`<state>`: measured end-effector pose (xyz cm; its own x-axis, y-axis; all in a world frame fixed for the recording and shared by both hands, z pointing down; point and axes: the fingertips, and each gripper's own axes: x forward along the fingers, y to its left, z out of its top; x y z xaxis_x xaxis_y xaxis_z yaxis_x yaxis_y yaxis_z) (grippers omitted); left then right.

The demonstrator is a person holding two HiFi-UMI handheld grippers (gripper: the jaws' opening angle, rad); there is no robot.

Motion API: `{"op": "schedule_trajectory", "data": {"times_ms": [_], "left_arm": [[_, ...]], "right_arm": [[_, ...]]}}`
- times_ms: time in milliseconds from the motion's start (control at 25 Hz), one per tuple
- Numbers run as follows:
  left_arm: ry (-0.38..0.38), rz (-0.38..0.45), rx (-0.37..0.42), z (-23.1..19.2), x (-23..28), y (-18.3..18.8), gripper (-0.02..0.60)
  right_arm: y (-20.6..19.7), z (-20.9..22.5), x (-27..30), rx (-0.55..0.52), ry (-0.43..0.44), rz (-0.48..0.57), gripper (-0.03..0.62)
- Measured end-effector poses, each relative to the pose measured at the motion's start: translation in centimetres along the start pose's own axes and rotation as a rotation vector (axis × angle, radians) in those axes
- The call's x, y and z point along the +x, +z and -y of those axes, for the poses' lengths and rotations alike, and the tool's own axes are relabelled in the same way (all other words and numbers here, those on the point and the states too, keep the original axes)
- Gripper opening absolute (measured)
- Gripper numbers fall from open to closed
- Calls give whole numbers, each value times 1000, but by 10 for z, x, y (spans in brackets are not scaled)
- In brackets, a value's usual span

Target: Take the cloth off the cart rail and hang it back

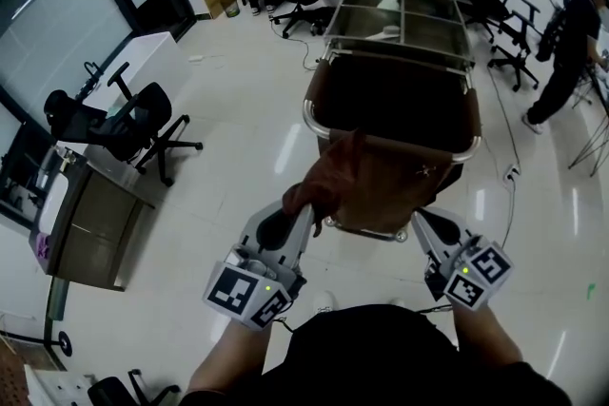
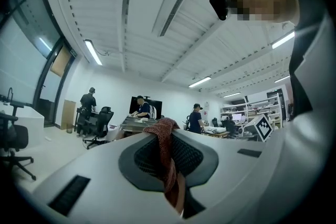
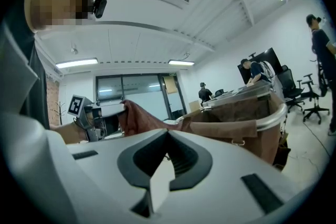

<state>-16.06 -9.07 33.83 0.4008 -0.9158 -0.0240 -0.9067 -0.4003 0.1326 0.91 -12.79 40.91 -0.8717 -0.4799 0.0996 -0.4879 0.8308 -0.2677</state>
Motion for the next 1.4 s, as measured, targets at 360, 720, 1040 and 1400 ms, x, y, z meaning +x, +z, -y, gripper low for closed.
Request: {"op": "schedule_trajectory", "data": {"times_ms": [360, 720, 1040, 1400], "left_arm": [[58, -5, 9, -8, -28, -10, 23], [-12, -96, 8, 13, -9, -50, 23], [-75, -109, 3, 23, 10, -51, 21], [-100, -85, 13, 30, 16, -43, 21]], "right_arm": [[1, -25, 15, -28, 60, -18, 11], [15, -31, -9, -40, 26, 15, 11], [15, -10, -39, -27, -77, 30, 11], [15, 0, -51, -12, -107, 54, 11]]}}
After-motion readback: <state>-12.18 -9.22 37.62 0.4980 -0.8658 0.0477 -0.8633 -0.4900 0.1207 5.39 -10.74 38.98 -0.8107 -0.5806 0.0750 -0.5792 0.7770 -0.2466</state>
